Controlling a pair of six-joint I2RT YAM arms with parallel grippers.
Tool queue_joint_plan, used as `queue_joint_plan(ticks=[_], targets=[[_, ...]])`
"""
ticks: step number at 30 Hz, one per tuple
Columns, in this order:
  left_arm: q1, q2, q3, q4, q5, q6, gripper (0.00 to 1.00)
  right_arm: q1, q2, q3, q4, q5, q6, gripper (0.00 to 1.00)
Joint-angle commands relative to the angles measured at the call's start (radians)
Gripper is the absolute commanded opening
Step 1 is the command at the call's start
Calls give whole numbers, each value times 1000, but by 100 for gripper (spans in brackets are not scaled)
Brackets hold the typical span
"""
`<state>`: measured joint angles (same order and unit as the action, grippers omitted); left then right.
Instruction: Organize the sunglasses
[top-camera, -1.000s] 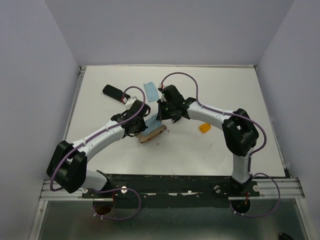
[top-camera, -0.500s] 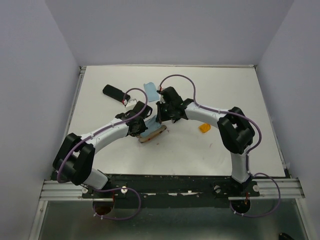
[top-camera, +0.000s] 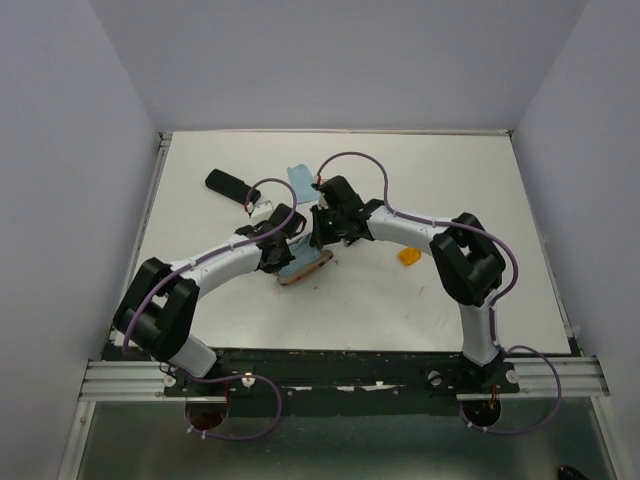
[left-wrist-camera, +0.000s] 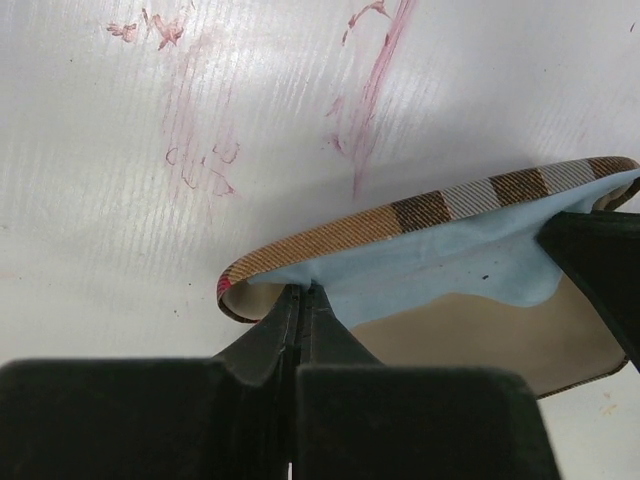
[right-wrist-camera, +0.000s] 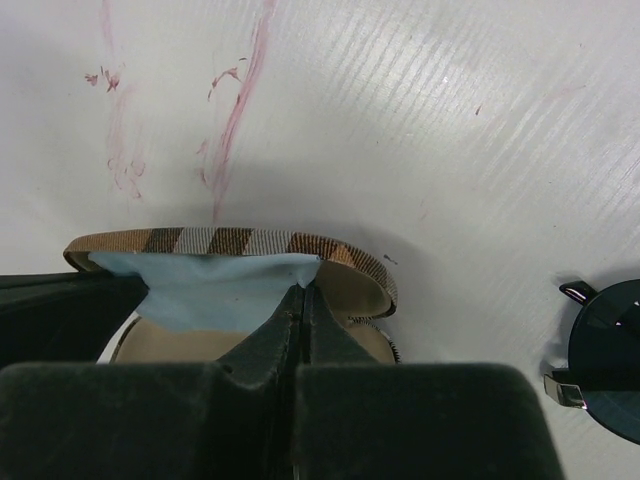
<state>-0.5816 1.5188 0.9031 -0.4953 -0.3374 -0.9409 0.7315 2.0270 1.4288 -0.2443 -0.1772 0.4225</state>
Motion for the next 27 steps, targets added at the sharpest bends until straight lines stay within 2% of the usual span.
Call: queue_joint_plan(ticks=[1,9,12,22,27], targets=[[5,18,25,-2,-48,-24,11,3,32,10,19,33,10,7],[5,29,43,-35,-74,-48,13,2,42,13,19,61,25,20],[5,24,43,-45,-87,-56,20,3,39,12,13,70,28,24],[3,-14,42,-77,-61,-56,22,3,-13,-22,2,102,47,31],[3,-49,33,-77,-31,-42,36,2,-42,-56,40,113,65,33]])
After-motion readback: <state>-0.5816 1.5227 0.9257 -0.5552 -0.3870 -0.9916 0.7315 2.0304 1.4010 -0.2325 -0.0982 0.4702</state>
